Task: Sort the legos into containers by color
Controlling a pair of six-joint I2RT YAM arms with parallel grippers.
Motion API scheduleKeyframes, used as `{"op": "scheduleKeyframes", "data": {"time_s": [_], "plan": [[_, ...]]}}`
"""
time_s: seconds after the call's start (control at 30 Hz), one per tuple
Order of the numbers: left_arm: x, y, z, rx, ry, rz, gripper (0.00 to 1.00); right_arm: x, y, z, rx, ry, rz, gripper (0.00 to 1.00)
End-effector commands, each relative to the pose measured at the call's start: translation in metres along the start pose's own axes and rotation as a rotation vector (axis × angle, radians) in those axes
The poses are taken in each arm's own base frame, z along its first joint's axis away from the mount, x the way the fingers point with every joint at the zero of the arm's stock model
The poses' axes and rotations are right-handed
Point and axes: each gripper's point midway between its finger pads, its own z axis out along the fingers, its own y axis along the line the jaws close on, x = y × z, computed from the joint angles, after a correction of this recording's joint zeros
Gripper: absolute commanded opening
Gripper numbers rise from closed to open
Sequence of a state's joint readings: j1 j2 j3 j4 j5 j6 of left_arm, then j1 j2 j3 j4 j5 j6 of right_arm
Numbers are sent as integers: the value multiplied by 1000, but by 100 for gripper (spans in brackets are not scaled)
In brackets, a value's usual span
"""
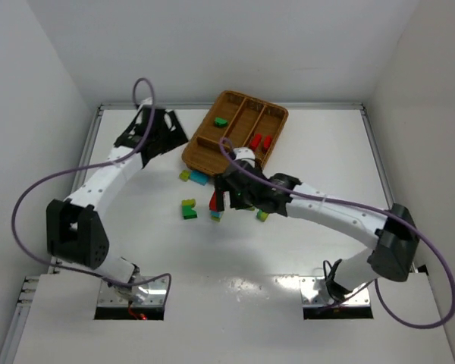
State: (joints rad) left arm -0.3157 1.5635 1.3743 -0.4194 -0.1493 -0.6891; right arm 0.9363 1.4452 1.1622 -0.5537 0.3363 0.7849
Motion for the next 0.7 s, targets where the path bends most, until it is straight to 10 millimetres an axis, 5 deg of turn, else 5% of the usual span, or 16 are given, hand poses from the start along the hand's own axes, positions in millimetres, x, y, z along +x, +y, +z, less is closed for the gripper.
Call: {"op": "scheduleKeyframes", "data": {"time_s": [0.0, 0.17, 0.67], "plan": [[25, 87, -14, -236, 28, -88, 93, -7, 47, 2, -108, -5, 80, 94], [21, 114, -48, -247, -35, -148, 93, 0, 61, 18, -69, 17, 117, 94], [20, 119, -49, -210, -3, -129, 93, 1, 54, 63, 157, 54, 141, 69]]}}
